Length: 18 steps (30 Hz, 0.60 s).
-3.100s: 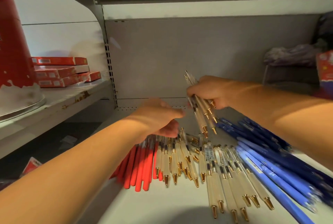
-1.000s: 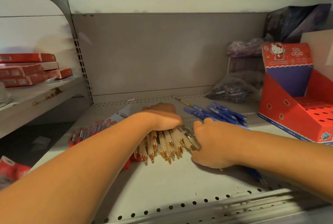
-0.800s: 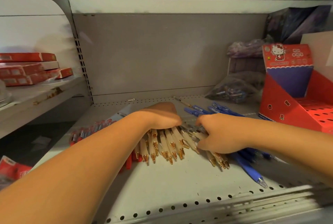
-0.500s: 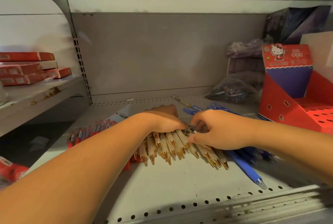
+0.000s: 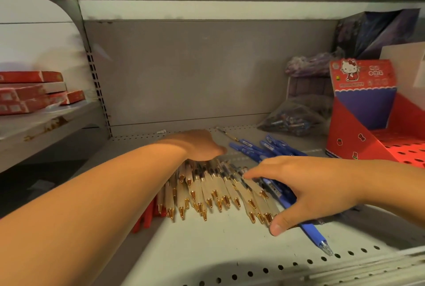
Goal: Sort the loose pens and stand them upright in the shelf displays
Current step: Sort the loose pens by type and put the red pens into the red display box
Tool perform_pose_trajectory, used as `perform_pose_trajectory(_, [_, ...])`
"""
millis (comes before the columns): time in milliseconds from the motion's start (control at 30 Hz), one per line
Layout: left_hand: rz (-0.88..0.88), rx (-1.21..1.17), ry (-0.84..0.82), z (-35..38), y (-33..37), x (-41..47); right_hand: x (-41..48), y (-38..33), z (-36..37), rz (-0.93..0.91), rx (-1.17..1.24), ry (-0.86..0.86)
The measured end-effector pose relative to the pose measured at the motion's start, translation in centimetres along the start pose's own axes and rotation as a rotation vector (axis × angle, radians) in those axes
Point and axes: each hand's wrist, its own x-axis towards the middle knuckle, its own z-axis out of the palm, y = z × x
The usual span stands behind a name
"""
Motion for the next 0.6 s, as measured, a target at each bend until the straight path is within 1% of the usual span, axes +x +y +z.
perform_pose_trajectory(100, [-0.01, 0.057, -0.062, 0.6, -0.5, 1.3, 0.1, 0.1, 0.0, -0.046, -0.017, -0.026])
perform_pose_trajectory(167, [-0.022, 0.041, -0.056, 0.7, -0.6, 2.0, 0.3, 0.0, -0.2, -0.069, -0.051, -0.042])
perform_pose_trajectory(267, [-0.059, 0.049, -0.042, 0.8, -1.1, 2.8, 0.7, 0.1, -0.5, -0.094, -0.111, -0.019])
perform_pose_trajectory(433, [-0.034, -0.065, 0.003, 0.5, -0.8, 2.9, 1.4, 0.2, -0.6, -0.122, -0.093, -0.033])
perform_pose_trajectory(600, [-0.037, -0.082, 0.016, 0.8, -0.6, 2.9, 1.0, 0.1, -1.1, -0.12, -0.03, -0.105])
